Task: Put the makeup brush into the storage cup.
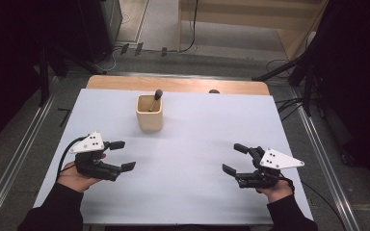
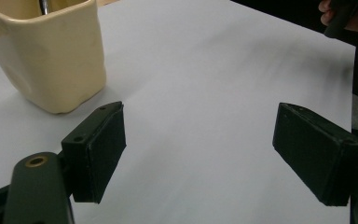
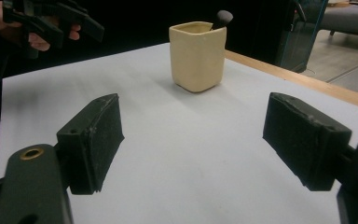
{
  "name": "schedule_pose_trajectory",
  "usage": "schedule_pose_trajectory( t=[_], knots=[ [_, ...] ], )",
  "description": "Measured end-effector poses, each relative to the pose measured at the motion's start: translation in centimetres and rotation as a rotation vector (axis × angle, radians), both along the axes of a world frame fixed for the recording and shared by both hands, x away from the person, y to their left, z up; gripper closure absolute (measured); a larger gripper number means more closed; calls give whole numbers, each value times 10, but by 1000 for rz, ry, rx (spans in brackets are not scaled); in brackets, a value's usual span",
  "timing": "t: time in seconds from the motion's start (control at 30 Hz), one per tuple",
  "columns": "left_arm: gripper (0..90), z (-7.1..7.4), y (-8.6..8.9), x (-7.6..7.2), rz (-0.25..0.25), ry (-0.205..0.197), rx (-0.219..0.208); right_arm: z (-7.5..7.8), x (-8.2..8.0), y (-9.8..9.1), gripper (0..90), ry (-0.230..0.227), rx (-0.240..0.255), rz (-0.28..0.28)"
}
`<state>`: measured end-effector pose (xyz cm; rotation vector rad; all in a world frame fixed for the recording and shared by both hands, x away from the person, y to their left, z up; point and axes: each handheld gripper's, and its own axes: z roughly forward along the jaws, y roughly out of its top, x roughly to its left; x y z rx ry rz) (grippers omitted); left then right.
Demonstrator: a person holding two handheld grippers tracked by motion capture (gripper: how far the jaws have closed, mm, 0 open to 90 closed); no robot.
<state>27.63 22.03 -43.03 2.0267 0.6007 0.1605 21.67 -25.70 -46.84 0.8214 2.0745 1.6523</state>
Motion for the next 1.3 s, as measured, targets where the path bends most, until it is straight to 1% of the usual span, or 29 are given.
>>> schedule_pose_trajectory(
  t=[0.03,0.13,0.33,0.4,0.5,0.6,0.7,0.8,0.93,1.03,1.3],
  knots=[
    [174,-1,2,-4,3,-7,-9,0,0,0,208,-2,1,-1],
    [173,-2,4,-9,5,-22,-14,0,1,-1,208,-2,2,0],
    [169,-6,10,-16,13,-12,-12,-1,1,-1,208,4,-1,4],
    [168,-7,12,-18,23,-8,-21,-1,0,-1,208,5,-4,4],
    [166,-7,14,-20,23,-20,-26,-1,0,-2,208,4,-1,2],
    [166,-8,16,-23,32,-23,-39,-1,0,-3,208,3,1,2],
    [166,-9,16,-24,35,-25,-49,0,0,-5,208,1,1,-2],
    [166,-9,16,-25,37,-27,-41,0,0,-6,208,-1,0,-3],
    [166,-11,16,-26,44,-28,-53,0,0,-8,208,-1,-2,-2],
    [163,-12,16,-26,45,-27,-46,-1,0,-9,208,1,-4,-4],
    [163,-13,17,-26,49,-23,-52,-1,0,-8,208,0,-5,0]
  ],
)
